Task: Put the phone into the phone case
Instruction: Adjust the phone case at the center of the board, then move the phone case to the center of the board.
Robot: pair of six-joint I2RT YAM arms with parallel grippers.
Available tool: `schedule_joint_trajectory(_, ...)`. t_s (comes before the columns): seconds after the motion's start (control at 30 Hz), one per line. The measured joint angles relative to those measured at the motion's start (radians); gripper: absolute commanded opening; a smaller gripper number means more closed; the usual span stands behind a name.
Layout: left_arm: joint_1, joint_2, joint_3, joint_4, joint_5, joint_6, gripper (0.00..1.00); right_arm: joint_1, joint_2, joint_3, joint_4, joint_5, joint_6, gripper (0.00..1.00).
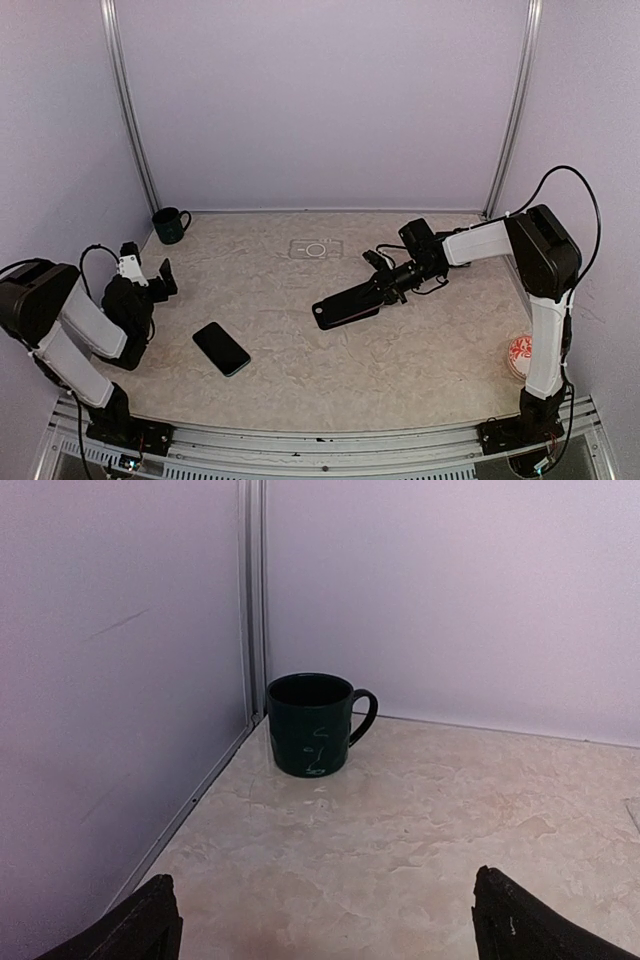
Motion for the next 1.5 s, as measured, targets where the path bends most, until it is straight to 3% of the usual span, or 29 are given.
schedule_joint_trajectory(0.3, 0.019, 0.014, 0.059, -0.022, 0.007, -0.005, 0.99, -0.001, 0.0, -0.001, 0.002, 0.0, 0.0, 0.0)
schedule_joint_trajectory(1.5, 0.019, 0.014, 0.059, -0.045, 0.01, -0.009, 0.99, -0.003, -0.002, -0.018, 0.03, -0.003, 0.003, 0.0)
